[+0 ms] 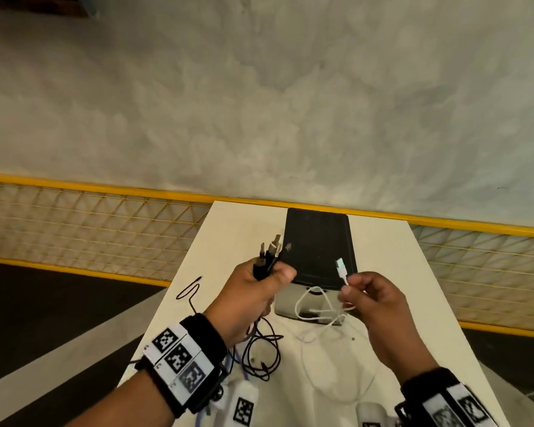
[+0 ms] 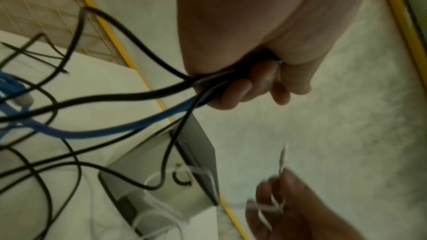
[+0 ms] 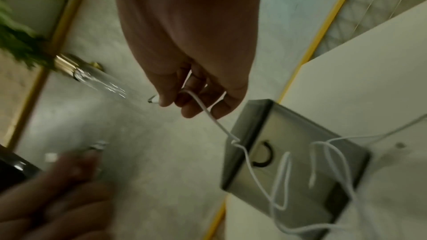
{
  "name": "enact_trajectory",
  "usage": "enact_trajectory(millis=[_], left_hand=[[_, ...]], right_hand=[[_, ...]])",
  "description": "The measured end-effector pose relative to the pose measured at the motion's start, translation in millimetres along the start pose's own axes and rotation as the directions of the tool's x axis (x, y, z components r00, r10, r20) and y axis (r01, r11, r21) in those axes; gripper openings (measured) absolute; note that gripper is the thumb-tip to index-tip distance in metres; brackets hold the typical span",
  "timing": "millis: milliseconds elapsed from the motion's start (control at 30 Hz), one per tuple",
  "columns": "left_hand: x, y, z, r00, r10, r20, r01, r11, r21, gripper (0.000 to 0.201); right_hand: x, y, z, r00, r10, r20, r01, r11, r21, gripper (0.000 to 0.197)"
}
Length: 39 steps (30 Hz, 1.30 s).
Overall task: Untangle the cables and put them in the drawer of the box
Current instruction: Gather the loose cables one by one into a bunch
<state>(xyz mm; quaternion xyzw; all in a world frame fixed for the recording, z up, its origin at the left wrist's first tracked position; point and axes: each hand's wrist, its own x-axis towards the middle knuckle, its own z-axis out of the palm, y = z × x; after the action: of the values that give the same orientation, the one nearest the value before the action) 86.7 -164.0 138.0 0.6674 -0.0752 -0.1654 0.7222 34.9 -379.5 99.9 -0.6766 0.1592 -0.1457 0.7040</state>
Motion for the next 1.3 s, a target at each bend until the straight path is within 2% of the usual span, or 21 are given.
enact_trajectory(millis=[67, 167, 300, 433, 533, 567, 600, 667, 767, 867, 967, 1033, 1133, 1200, 1300], left_hand=[[3.5, -0.1, 16.4, 1.0, 0.007, -0.003, -0.007, 1.0, 0.006, 0.014], [1.4, 0.4, 37.3, 1.0, 0.029, 0.012, -0.028, 0.998, -0.058, 0.015], [-4.4, -0.5, 51.3, 0.997, 0.072, 0.036, -0.067, 0.99, -0.125, 0.012], [-8.1, -2.4, 52.7, 0.998, 0.056, -0.015, -0.058, 0.987, -0.148, 0.005], [-9.0, 3.9, 54.2, 0.997, 0.033, -0.069, -0.046, 0.979, -0.199, 0.016], [-7.7, 5.2, 53.3, 0.995, 0.022, -0.094, -0.042, 0.974, -0.222, 0.021], [-5.9, 6.1, 51.8, 0.993, 0.013, -0.117, -0.04, 0.973, -0.228, 0.024], [-3.6, 6.5, 48.0, 0.99, 0.008, -0.14, -0.036, 0.979, -0.198, 0.019], [-7.4, 6.1, 47.0, 0.996, 0.026, -0.085, -0.044, 0.975, -0.219, 0.014], [-11.6, 7.1, 47.0, 0.996, 0.043, -0.08, -0.06, 0.975, -0.213, 0.023], [-12.1, 6.0, 41.8, 0.99, 0.003, -0.14, -0.021, 0.992, -0.125, 0.023], [-12.4, 11.4, 37.2, 0.98, -0.01, -0.199, -0.011, 0.995, -0.104, 0.025], [-7.5, 28.5, 23.0, 0.951, 0.035, -0.307, -0.095, 0.978, -0.183, 0.027], [-2.4, 43.3, 7.3, 0.938, 0.064, -0.342, -0.167, 0.946, -0.279, 0.027], [-0.9, 50.6, -12.6, 0.954, 0.087, -0.286, -0.211, 0.875, -0.436, 0.037]], right_hand=[[-6.8, -21.1, 9.5, 0.999, -0.033, 0.035, 0.03, 0.997, 0.076, 0.02], [-20.1, -39.2, 25.2, 0.995, -0.083, 0.052, 0.077, 0.992, 0.103, 0.02], [-31.7, -46.0, 40.0, 0.994, -0.108, 0.015, 0.106, 0.99, 0.096, 0.018], [-35.4, -39.5, 40.4, 0.996, -0.089, 0.022, 0.089, 0.996, 0.005, 0.013], [-37.4, -34.0, 37.3, 0.994, -0.009, 0.113, 0.009, 1.0, 0.004, 0.007], [-38.3, -31.9, 36.6, 0.986, 0.014, 0.164, -0.01, 1.0, -0.026, 0.002], [-38.2, -28.4, 35.5, 0.979, 0.026, 0.202, -0.01, 0.997, -0.077, 0.006], [-39.4, -23.8, 35.3, 0.968, 0.001, 0.25, 0.039, 0.987, -0.155, 0.015], [-41.0, -25.5, 37.8, 0.939, -0.121, 0.321, 0.224, 0.924, -0.309, 0.018], [-39.7, -25.8, 39.4, 0.924, -0.145, 0.354, 0.298, 0.853, -0.428, 0.019], [-37.3, -23.8, 42.1, 0.911, -0.083, 0.405, 0.316, 0.77, -0.554, 0.008], [-33.4, -19.8, 44.1, 0.905, 0.0, 0.425, 0.292, 0.727, -0.622, 0.012], [-26.9, -0.7, 36.7, 0.88, 0.126, 0.457, 0.302, 0.594, -0.745, 0.017], [-24.4, 18.6, 23.6, 0.89, 0.194, 0.414, 0.213, 0.625, -0.751, 0.018], [-17.7, 36.7, 1.7, 0.94, 0.181, 0.288, 0.093, 0.676, -0.731, 0.026]])
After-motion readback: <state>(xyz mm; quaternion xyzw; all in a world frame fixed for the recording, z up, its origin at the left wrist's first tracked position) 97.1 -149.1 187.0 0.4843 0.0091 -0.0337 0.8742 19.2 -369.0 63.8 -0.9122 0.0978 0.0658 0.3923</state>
